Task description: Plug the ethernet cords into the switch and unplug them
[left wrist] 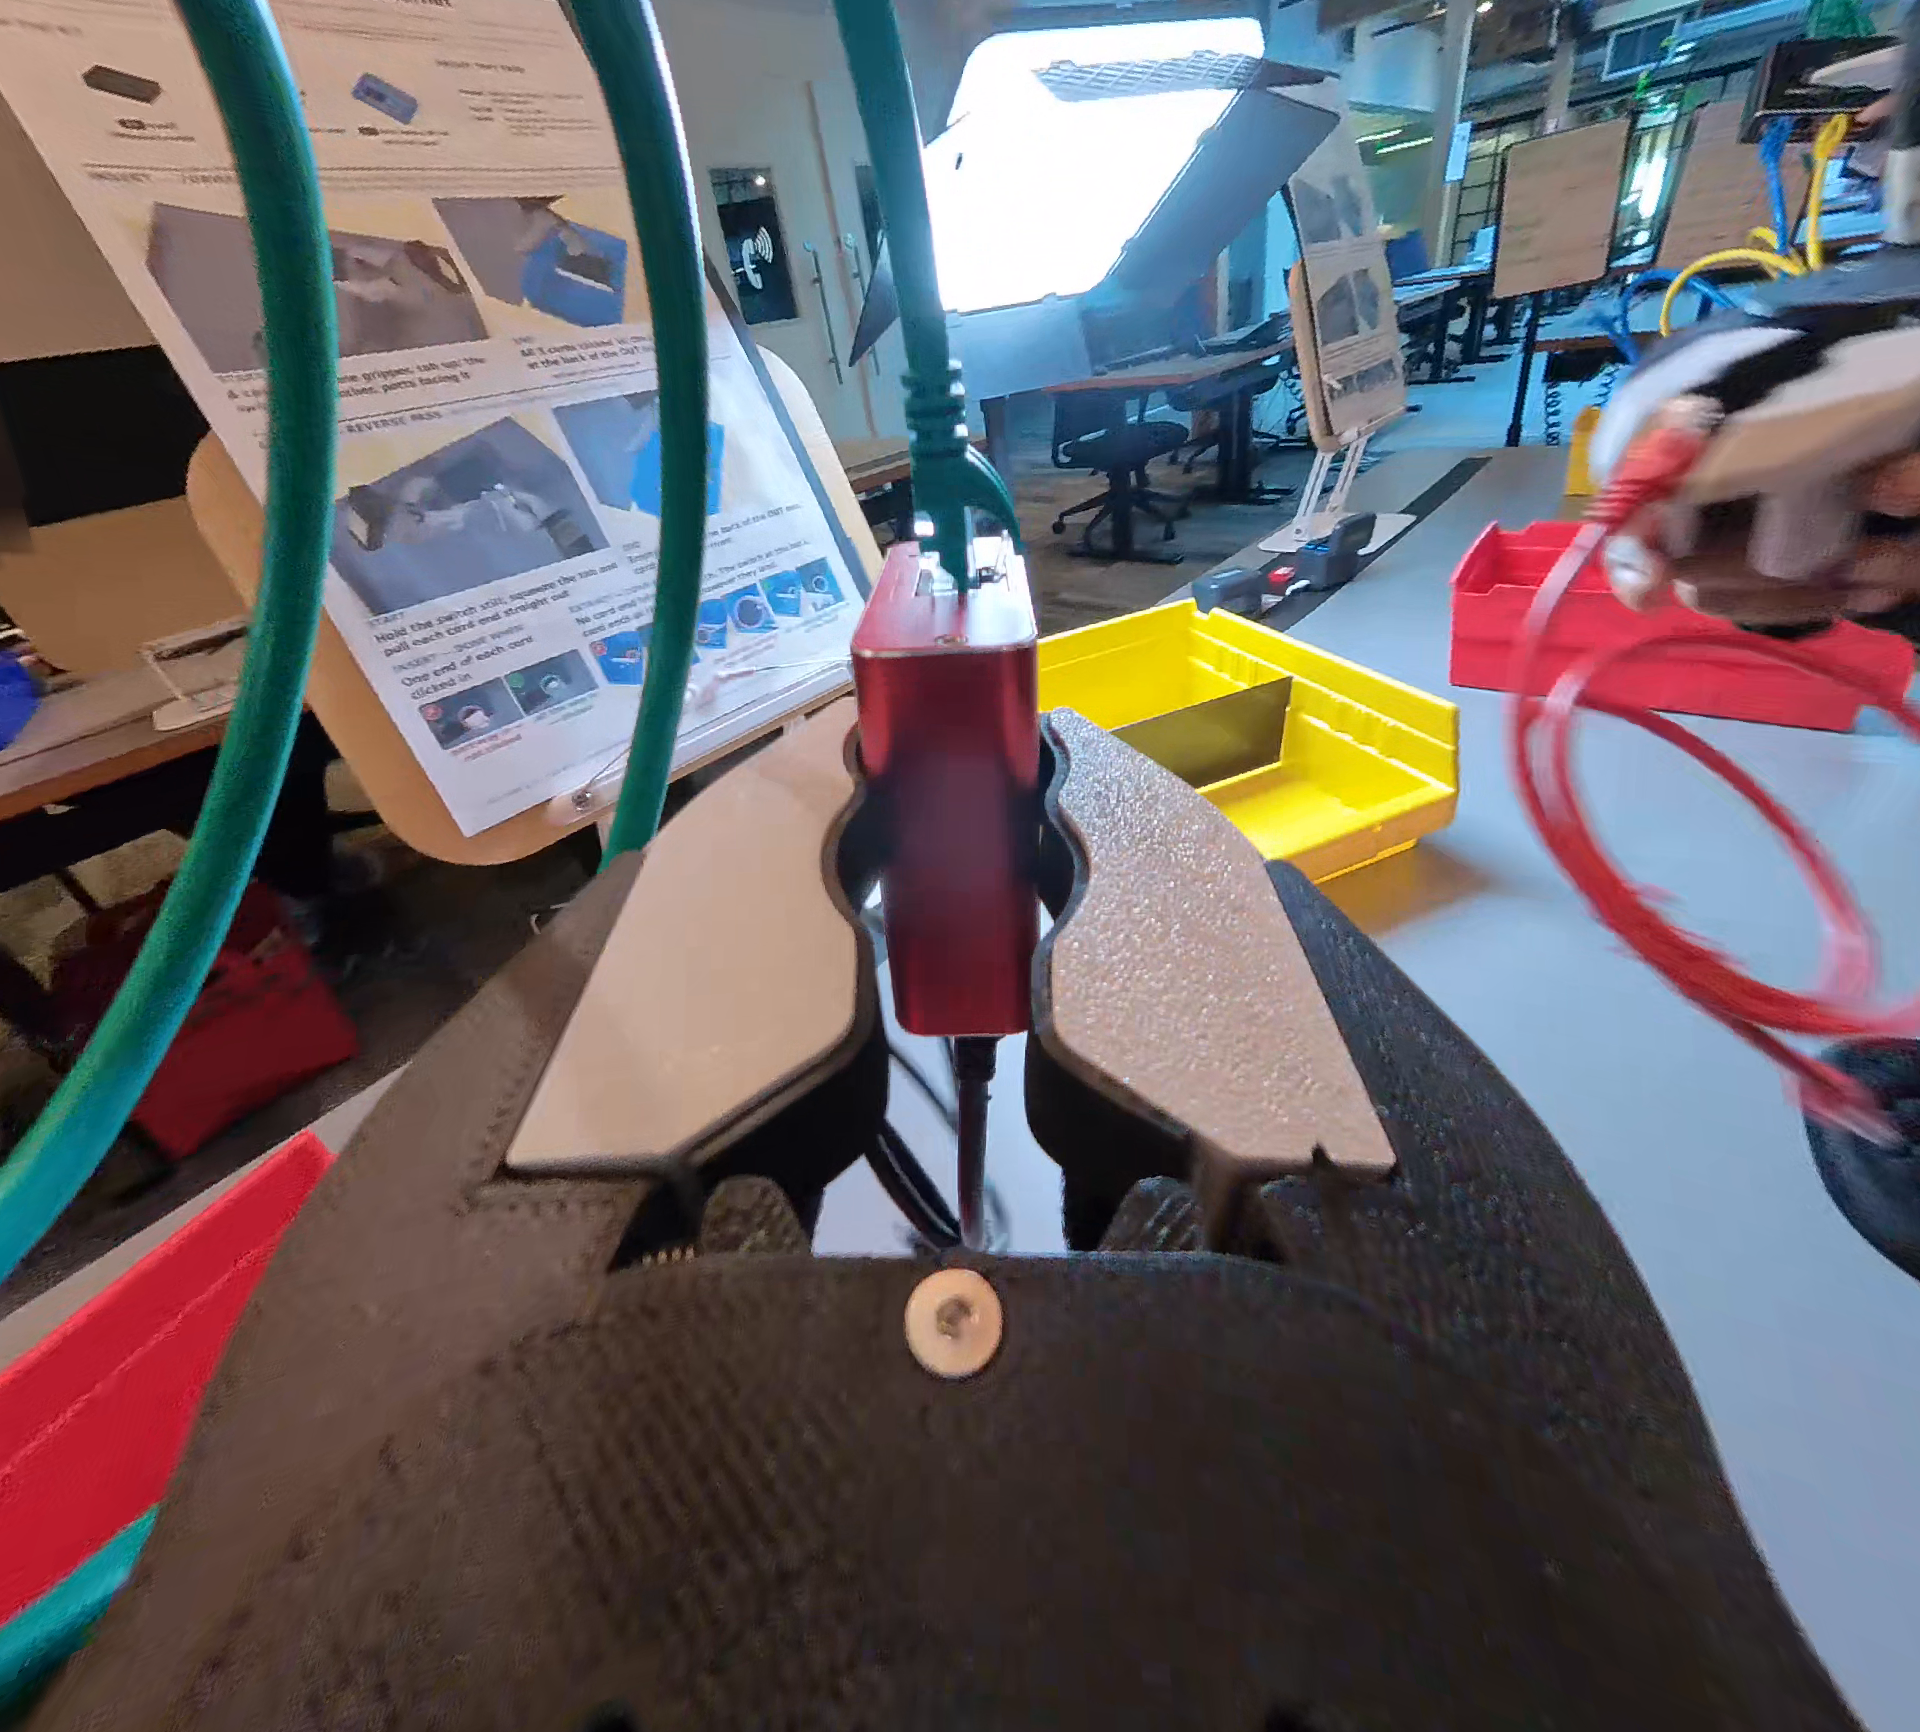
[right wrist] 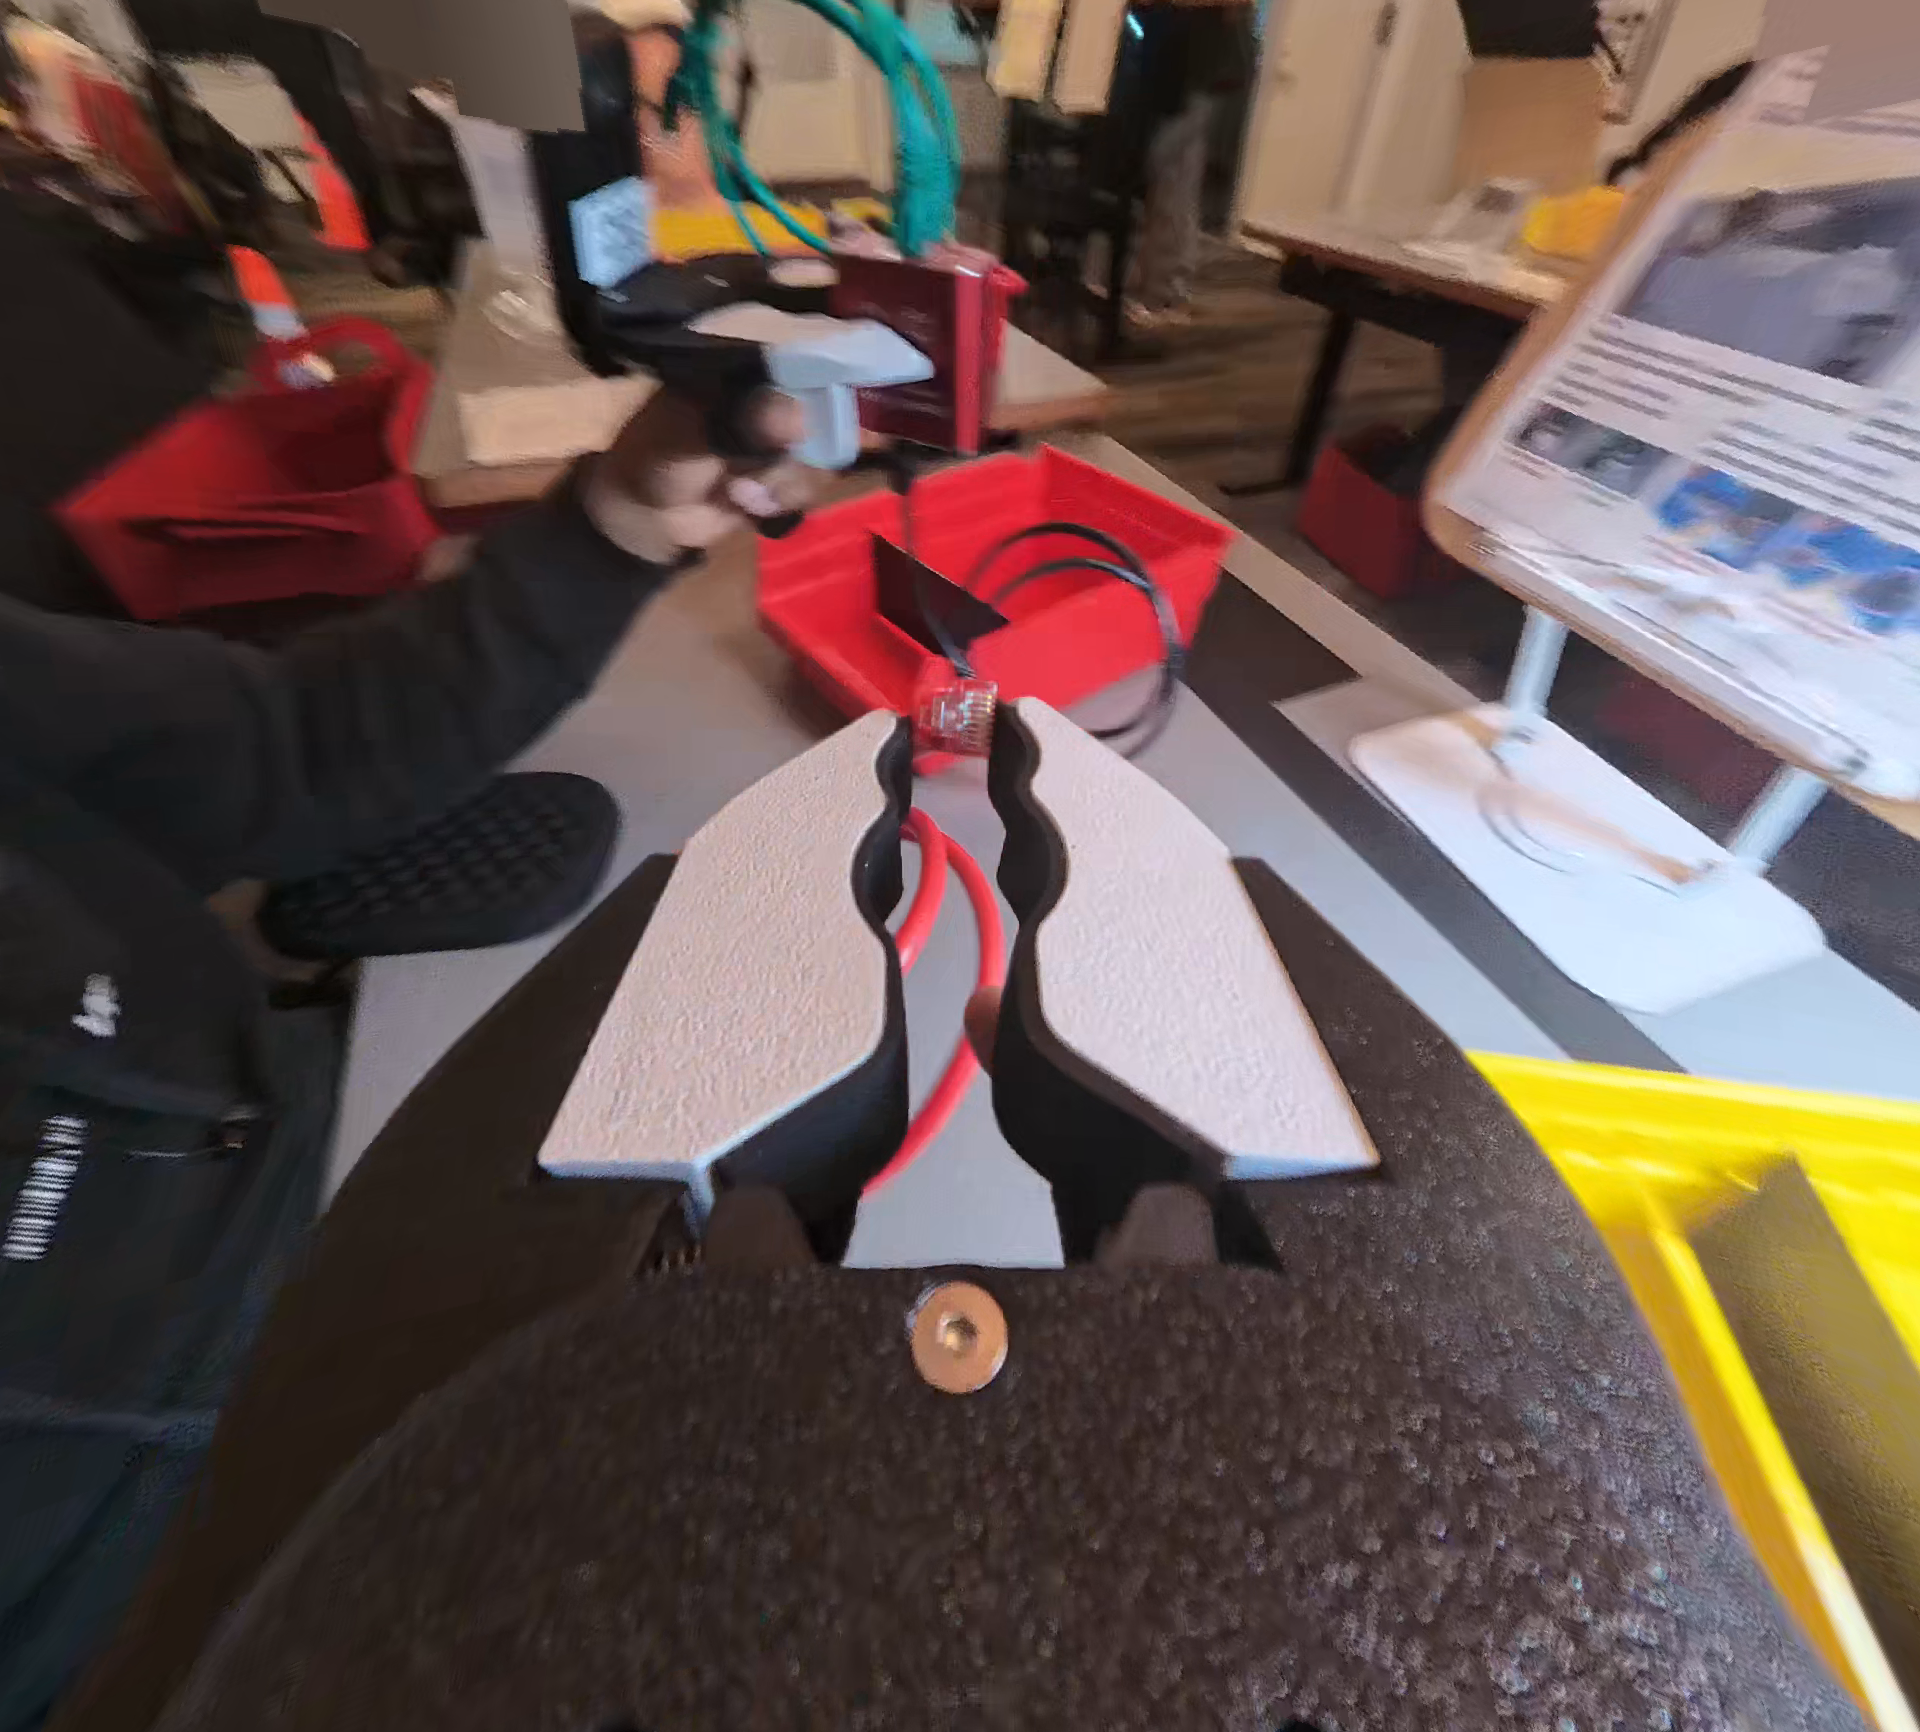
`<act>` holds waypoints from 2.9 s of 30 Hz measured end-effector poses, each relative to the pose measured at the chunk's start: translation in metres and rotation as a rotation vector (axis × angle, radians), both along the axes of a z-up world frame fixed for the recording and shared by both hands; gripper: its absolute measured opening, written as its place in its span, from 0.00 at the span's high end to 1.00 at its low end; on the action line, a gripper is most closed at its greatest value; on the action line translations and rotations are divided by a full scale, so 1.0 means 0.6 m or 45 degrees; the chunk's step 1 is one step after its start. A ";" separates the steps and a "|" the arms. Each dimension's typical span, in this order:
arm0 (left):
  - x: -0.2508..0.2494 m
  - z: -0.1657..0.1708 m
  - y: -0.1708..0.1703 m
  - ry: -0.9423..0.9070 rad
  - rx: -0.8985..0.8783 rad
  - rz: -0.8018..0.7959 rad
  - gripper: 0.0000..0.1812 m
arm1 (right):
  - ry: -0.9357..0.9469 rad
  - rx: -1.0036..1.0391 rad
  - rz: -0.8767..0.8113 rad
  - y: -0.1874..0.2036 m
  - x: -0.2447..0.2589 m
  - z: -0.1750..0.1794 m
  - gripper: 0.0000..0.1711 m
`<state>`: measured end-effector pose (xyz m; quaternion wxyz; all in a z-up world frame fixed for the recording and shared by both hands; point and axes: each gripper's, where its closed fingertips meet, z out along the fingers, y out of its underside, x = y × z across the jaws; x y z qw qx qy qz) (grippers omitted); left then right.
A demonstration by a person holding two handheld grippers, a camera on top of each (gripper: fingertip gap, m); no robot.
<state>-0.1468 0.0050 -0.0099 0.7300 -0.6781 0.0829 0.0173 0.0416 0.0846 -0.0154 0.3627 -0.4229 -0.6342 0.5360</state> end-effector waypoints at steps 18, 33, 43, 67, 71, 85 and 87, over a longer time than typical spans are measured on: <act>0.050 0.013 -0.001 0.019 0.033 -0.149 0.85 | -0.826 0.329 -0.952 0.484 -0.010 -0.282 0.87; 0.132 -0.001 0.020 -0.311 0.053 -0.591 0.85 | 0.026 -0.095 0.136 -0.071 -0.130 -0.077 0.83; 0.145 0.007 0.017 -0.354 0.106 -0.665 0.85 | 0.111 -0.300 0.313 -0.164 -0.195 -0.063 0.90; 0.171 0.001 0.007 -0.153 0.148 -0.671 0.86 | 0.253 -0.321 0.234 -0.159 -0.189 -0.072 0.91; 0.167 -0.002 0.009 -0.189 0.188 -0.684 0.85 | 0.249 -0.419 0.274 -0.156 -0.192 -0.075 0.91; 0.179 0.015 -0.011 -0.179 0.347 -0.780 0.85 | 0.245 -0.340 0.321 -0.160 -0.177 -0.059 0.92; 0.177 0.017 -0.010 -0.219 0.350 -0.778 0.85 | 0.257 -0.331 0.304 -0.158 -0.176 -0.057 0.92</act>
